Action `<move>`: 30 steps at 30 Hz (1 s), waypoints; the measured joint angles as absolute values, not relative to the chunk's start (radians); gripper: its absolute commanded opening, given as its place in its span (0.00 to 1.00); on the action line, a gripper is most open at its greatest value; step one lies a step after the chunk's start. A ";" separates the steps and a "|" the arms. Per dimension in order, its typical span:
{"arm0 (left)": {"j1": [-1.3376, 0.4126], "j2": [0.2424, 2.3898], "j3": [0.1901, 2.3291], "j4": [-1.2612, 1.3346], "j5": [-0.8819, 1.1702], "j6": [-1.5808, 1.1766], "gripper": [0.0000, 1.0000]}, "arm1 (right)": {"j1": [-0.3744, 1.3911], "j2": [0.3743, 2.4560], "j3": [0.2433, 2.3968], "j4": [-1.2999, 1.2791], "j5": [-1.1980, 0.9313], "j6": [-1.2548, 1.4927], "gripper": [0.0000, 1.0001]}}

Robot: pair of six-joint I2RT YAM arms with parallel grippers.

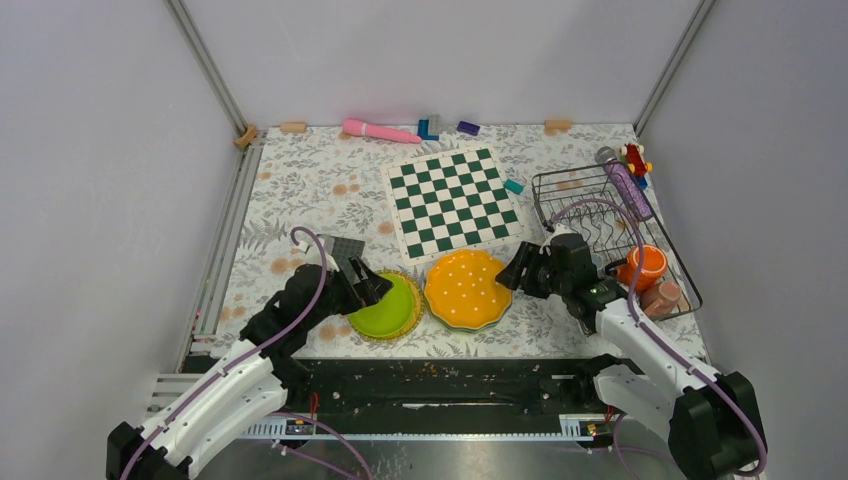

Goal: Unload the mixed dishes from the dish rack
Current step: Place the plate at the center of the board.

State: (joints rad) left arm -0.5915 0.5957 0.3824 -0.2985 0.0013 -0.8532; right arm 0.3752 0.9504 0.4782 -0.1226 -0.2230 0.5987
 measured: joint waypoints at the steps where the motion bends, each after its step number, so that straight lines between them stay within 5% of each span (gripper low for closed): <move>1: -0.591 0.596 0.382 -0.299 0.000 -0.853 0.99 | 0.375 0.959 0.478 -0.123 -0.225 0.599 0.63; 17: -0.591 0.598 0.382 -0.299 -0.010 -0.849 0.99 | 0.375 1.106 0.514 -0.108 -0.229 0.578 0.63; 20: -0.591 0.598 0.383 -0.301 -0.018 -0.846 0.99 | 0.375 1.077 0.534 -0.139 -0.223 0.568 0.71; 24: -0.591 0.598 0.388 -0.307 -0.039 -0.843 0.99 | 0.376 0.968 0.591 -0.216 -0.181 0.536 0.99; 30: -0.591 0.620 0.477 -0.334 -0.109 -0.826 0.99 | 0.378 0.754 0.719 -0.292 -0.081 0.417 1.00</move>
